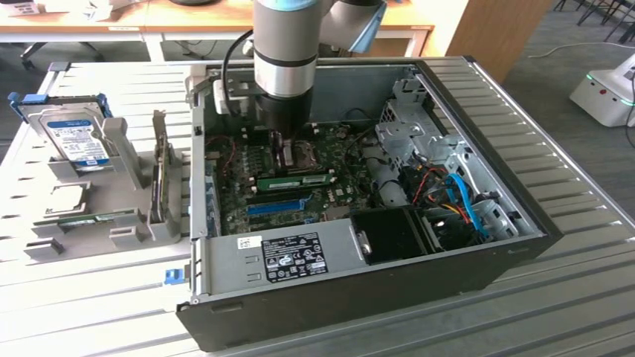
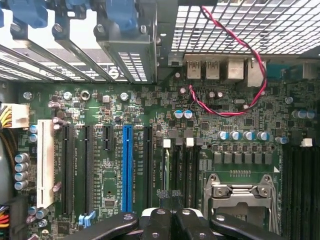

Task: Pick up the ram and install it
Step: 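Press down the ram until it locks into place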

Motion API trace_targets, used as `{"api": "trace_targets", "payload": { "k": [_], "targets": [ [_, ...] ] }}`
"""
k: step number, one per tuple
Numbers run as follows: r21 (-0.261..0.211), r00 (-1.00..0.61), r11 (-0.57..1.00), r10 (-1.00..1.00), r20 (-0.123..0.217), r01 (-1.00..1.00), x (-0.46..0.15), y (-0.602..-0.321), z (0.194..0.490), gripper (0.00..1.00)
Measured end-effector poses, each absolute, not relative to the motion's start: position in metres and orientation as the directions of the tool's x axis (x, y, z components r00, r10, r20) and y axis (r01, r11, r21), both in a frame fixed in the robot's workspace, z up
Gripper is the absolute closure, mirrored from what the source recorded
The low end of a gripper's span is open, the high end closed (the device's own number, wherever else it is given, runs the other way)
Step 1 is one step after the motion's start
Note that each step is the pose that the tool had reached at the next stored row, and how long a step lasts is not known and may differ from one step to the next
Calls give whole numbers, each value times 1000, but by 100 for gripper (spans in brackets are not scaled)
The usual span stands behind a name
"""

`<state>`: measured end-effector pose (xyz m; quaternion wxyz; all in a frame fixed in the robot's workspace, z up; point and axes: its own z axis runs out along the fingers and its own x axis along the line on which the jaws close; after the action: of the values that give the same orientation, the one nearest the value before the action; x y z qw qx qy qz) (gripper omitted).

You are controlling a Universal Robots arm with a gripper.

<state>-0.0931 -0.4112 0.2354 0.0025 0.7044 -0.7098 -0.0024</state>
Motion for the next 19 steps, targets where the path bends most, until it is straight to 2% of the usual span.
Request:
{"api": "trace_targets", "payload": {
  "k": [19],
  "targets": [
    [7, -8, 8, -1000, 0, -1000, -93, -411, 229, 90]
  ]
}}
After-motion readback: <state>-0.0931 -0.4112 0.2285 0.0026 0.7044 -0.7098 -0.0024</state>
